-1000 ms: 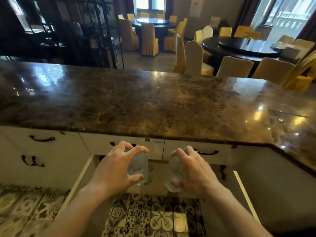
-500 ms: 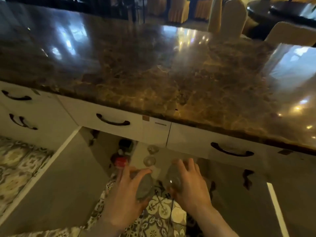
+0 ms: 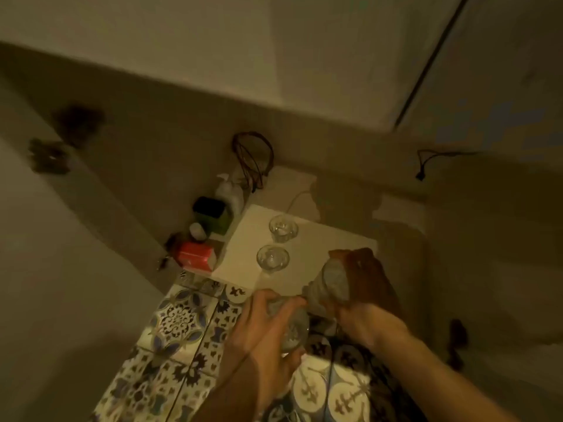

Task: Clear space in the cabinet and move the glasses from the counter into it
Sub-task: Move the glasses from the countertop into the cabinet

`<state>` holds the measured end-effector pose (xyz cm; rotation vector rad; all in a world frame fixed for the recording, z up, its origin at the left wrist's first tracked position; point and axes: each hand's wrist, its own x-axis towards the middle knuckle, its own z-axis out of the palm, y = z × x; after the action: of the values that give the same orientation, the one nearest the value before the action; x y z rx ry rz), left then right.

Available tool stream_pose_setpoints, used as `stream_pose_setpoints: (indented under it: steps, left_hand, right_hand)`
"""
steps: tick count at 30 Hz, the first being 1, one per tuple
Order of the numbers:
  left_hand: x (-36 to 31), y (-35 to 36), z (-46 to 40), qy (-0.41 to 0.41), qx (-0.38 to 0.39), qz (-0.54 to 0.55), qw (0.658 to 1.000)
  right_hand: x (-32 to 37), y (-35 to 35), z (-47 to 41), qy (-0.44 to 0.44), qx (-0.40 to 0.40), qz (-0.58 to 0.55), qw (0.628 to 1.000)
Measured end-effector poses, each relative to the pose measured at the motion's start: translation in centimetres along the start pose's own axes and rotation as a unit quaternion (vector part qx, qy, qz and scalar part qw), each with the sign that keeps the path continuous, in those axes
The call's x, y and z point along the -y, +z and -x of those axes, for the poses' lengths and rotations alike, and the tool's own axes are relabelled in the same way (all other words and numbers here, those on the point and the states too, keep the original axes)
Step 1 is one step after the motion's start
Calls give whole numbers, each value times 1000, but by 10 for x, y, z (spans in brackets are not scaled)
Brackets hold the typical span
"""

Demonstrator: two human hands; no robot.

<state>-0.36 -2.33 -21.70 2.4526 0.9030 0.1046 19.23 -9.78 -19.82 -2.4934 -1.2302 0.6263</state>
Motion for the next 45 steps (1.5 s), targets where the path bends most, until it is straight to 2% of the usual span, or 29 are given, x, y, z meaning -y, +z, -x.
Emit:
stream_pose_setpoints:
  steps: [1, 3, 7, 12, 15, 20, 26, 36, 45]
  left_hand:
    - [13, 24, -12, 5, 8, -2, 1000]
    - [33, 58, -39, 17, 7, -10, 1000]
    - [59, 111, -94, 99, -41, -12, 994]
    - [70, 161, -160, 125, -61, -44, 989]
    - [74, 184, -189, 123, -56, -37, 990]
    - [82, 201, -213, 152, -65, -60, 984]
    - [91, 211, -221, 163, -66, -53, 983]
    - [98, 216, -218, 174, -89, -44, 980]
    - [106, 222, -221, 198, -98, -11, 975]
  right_hand:
    - [-10, 20, -19, -20, -40, 7, 999]
    - [-25, 41, -52, -37, -59, -13, 997]
    - [-62, 79, -106, -30, -147, 28, 988]
    - [-96, 107, -164, -32, -199, 32, 979]
    - [-112, 125, -188, -65, -232, 66, 968]
    - [-127, 128, -224, -56, -200, 4, 978]
    - [-123, 130, -252, -64, -175, 42, 982]
    - [-107, 138, -285, -79, -132, 42, 987]
    - [-107, 152, -295, -77, -132, 41, 987]
